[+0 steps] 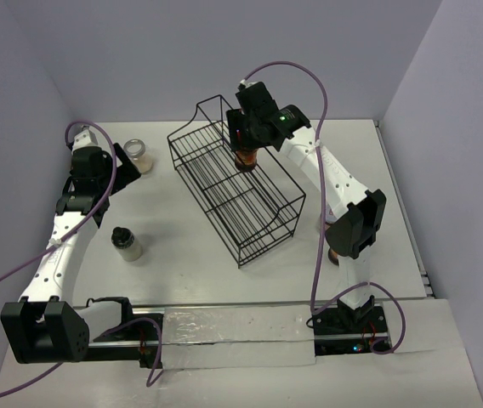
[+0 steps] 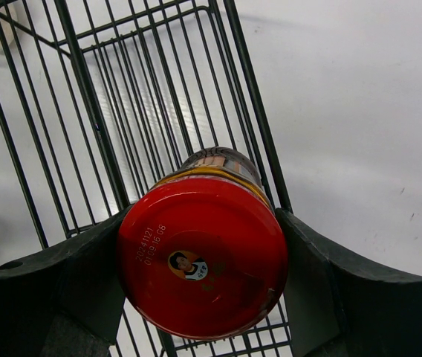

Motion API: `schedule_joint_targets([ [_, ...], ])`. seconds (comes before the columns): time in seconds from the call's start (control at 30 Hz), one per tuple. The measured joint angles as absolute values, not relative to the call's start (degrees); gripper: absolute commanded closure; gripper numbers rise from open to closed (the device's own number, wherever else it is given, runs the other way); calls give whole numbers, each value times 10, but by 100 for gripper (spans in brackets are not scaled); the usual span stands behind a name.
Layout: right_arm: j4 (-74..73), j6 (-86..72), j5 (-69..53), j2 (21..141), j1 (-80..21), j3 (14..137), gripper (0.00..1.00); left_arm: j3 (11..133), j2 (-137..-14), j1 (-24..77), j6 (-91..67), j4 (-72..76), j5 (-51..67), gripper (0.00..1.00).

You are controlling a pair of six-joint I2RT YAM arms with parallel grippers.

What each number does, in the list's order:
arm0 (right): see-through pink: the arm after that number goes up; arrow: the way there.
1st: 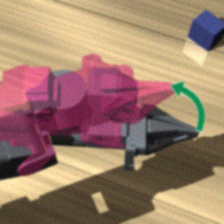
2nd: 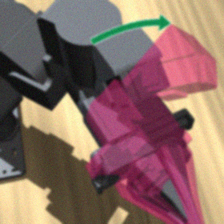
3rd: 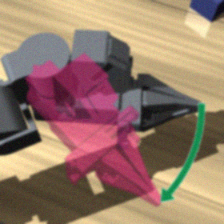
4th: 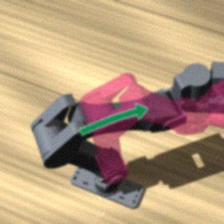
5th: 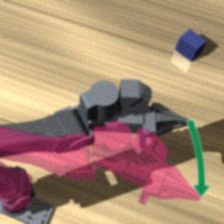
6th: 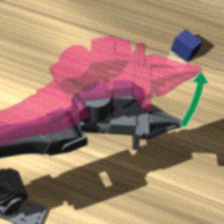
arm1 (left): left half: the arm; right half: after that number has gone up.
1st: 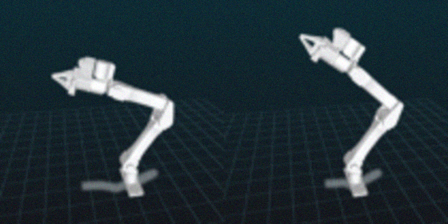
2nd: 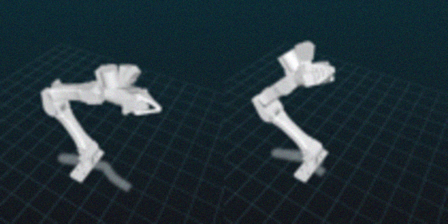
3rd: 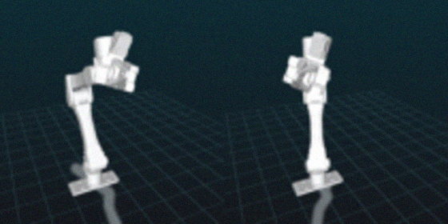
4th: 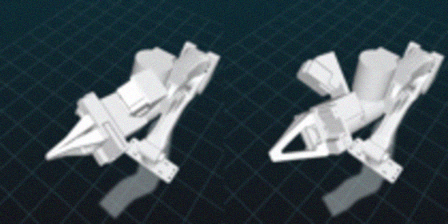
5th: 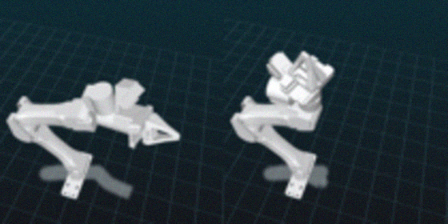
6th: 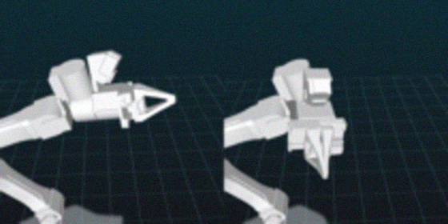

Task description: Organize the condiment bottles

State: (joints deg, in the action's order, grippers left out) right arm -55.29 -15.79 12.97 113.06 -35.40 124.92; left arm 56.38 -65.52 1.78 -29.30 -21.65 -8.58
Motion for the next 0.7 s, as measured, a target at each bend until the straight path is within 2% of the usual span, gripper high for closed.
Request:
schedule_joint_targets([
  [0.33, -553, -161, 131, 1131, -355, 1249, 21, 564, -655, 18, -293, -216, -86, 1],
  [0.7, -545, -169, 136, 1130, -361, 1259, 15, 564, -655, 18, -293, -217, -86, 1],
])
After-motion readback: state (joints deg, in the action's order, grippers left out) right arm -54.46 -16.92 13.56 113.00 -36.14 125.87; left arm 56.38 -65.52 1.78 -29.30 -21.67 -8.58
